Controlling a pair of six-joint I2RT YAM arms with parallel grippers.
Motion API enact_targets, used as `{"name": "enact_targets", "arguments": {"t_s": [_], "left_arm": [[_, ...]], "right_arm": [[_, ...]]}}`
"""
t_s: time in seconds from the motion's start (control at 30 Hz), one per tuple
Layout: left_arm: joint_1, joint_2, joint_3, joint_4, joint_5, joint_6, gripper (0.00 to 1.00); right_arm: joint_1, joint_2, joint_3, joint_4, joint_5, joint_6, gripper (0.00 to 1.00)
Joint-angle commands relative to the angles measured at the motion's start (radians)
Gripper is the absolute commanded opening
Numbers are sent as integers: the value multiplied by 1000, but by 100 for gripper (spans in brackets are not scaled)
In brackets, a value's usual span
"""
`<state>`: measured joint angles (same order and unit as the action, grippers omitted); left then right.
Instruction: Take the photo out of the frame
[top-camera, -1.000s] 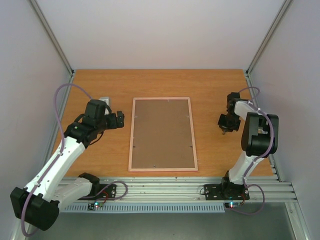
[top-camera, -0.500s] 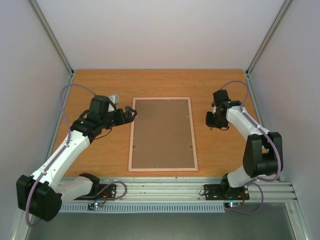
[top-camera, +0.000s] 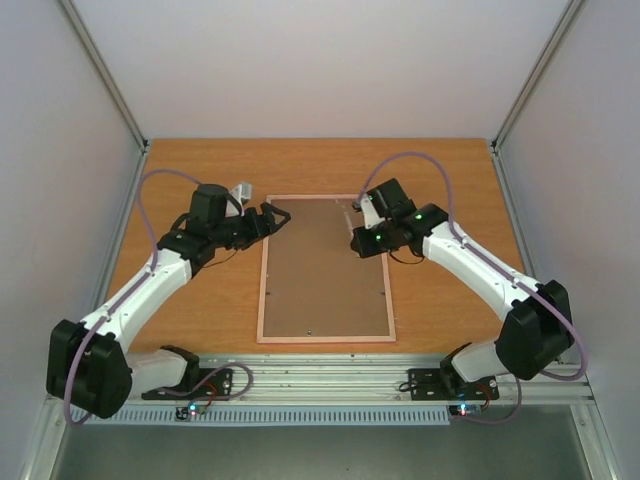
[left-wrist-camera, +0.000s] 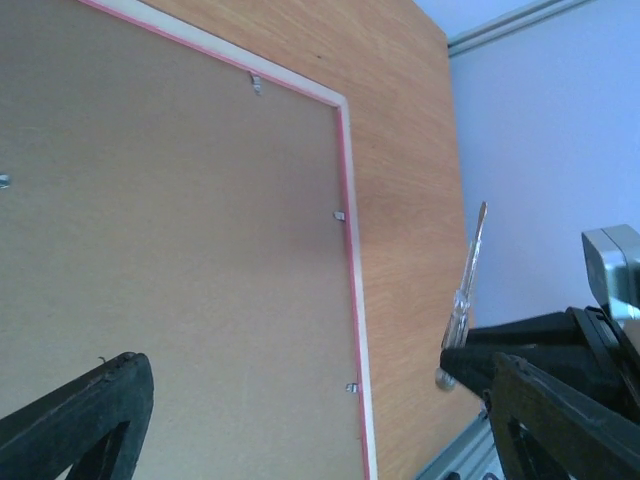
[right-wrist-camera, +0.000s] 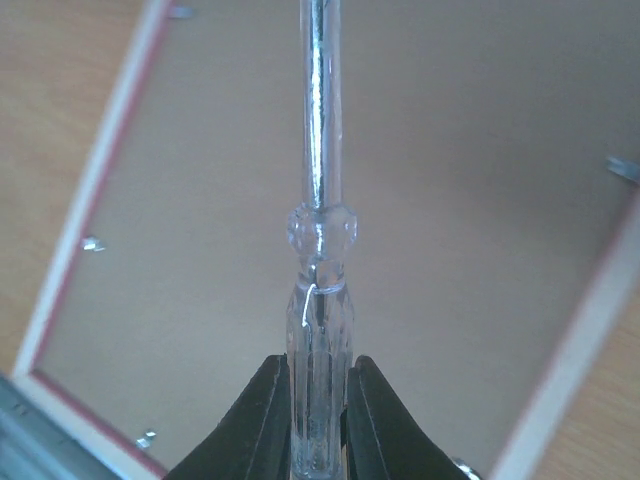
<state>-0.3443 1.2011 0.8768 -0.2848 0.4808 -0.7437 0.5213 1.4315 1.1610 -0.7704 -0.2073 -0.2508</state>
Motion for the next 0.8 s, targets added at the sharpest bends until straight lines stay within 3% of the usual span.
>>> {"name": "enact_targets", "arguments": {"t_s": [0.0,0.4,0.53,0.77], "left_arm": [[-18,37,-9,147,91,-80,90],[-81,84,-9,244,108,-148,78],[-89,93,-6,246,104,-160,69],[-91,107,-4,202,87,-180,46]], "right_arm": [[97,4,70,49,-61,-37,1],[268,111,185,49,3,-40,1],[309,128,204,51,50,-41,1],[336,123,202,68,122,-13,1]]}}
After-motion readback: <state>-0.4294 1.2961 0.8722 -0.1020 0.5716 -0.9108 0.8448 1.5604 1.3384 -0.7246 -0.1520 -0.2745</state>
